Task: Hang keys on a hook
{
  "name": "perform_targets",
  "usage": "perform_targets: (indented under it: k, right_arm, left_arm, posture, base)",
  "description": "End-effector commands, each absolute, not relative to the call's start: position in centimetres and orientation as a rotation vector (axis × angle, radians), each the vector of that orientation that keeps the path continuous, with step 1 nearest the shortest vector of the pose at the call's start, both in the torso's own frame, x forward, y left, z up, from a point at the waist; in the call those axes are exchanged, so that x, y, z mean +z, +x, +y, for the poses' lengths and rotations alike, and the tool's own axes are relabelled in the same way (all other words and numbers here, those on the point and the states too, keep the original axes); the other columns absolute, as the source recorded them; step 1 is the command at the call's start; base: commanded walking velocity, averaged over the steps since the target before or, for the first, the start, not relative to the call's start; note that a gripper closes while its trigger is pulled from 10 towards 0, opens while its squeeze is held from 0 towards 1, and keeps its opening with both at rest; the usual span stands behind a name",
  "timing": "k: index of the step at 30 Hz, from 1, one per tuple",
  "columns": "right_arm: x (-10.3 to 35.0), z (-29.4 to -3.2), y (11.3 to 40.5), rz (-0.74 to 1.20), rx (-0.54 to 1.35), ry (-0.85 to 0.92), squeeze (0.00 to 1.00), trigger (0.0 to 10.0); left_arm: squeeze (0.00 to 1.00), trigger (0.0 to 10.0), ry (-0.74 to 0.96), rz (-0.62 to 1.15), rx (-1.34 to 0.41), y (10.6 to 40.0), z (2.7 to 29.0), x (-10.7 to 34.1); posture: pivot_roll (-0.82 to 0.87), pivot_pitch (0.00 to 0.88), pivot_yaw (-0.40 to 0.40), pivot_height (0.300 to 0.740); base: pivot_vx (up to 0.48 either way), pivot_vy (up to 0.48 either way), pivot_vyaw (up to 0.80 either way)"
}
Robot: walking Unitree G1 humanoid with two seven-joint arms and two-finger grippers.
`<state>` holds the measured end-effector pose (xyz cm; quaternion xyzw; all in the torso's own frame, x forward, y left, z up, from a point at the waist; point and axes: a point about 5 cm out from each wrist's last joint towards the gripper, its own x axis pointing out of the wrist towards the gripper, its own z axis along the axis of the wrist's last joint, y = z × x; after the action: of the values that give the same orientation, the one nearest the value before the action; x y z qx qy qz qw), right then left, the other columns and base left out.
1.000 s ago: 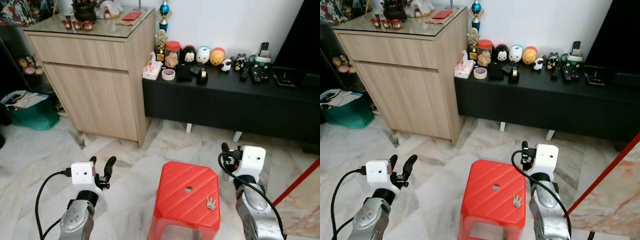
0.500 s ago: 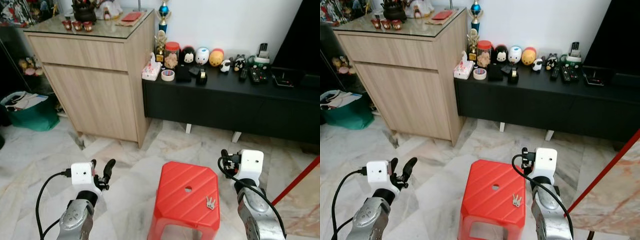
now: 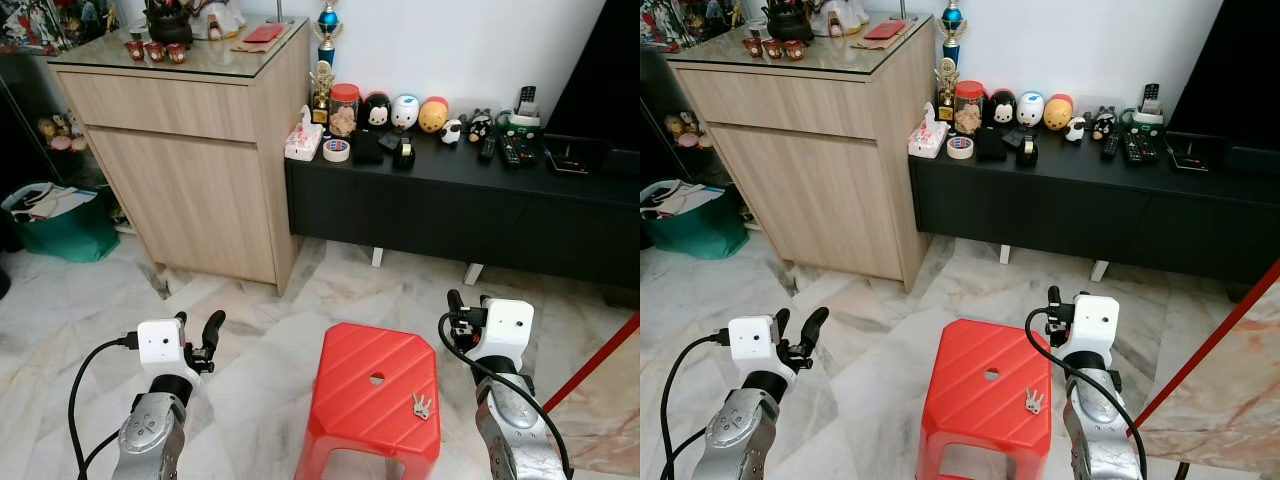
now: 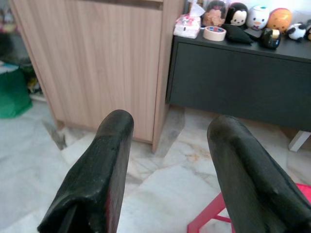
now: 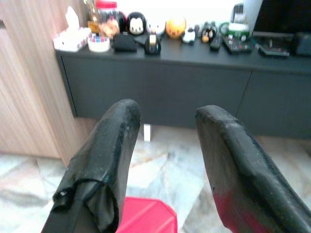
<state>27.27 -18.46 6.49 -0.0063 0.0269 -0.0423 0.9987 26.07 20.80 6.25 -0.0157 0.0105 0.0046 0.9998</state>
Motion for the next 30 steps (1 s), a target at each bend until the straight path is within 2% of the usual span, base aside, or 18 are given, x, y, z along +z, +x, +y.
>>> perform_targets:
  k: [1,22,30]
  right_arm:
    - [6.0,-18.5,26.9,0.058,-0.071,-0.048,0.0,10.0]
    - [1.4,-20.2,23.3,0.148,-0.111,-0.129,0.0,10.0]
    - [1.2,-20.0,23.6,0.148,-0.116,-0.116,0.0,10.0]
  left_arm:
    - [0.0,10.0,-0.021,0.049,0.001,25.6,20.7,5.4]
    - [0.0,10.0,0.05,0.094,-0.006,23.0,21.2,3.3]
    - [0.0,10.0,0.059,0.092,-0.004,23.5,21.3,3.4]
  posture:
    - [0.0,0.0,-0.004,0.74]
    - [0.0,0.0,-0.001,0.74]
    - [0.0,0.0,-0.003,0.74]
  base:
    - [0.0,0.0,0.0]
    - [0.0,0.0,0.0]
    - [0.0,0.0,0.0]
